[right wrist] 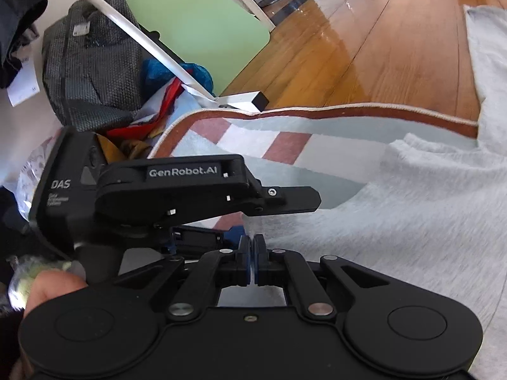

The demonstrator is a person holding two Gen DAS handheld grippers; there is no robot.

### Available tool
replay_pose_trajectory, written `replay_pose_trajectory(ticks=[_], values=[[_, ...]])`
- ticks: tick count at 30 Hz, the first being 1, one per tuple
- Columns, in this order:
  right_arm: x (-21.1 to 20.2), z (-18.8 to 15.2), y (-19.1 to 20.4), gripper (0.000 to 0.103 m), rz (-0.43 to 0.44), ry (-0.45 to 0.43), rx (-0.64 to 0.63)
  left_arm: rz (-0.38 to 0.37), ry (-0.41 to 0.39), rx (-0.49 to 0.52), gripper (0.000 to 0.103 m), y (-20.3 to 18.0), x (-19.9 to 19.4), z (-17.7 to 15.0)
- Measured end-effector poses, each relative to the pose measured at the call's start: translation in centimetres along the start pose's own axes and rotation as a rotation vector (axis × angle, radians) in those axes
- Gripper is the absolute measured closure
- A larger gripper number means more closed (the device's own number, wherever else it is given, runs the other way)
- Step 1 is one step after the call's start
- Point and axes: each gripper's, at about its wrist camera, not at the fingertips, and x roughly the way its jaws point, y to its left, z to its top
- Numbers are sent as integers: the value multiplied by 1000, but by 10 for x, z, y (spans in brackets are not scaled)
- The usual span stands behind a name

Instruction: Fold clothes

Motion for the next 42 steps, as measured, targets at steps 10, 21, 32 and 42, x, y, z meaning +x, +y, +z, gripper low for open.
replay_pose_trajectory(ticks=[10, 21, 32, 42], values=[[-37, -23, -6, 48, -103, -1, -54, 130, -36, 66, 54, -2, -2, 4], [-86, -62, -56, 48, -370, 162, -1, 165, 94, 354, 49, -76, 39, -22], [-172, 60, -69, 48, -363, -26, 185, 510, 92, 556, 42, -93, 50, -48], [-228, 193, -89, 48, -869, 180, 56, 171, -91, 503, 50, -207, 32, -27]])
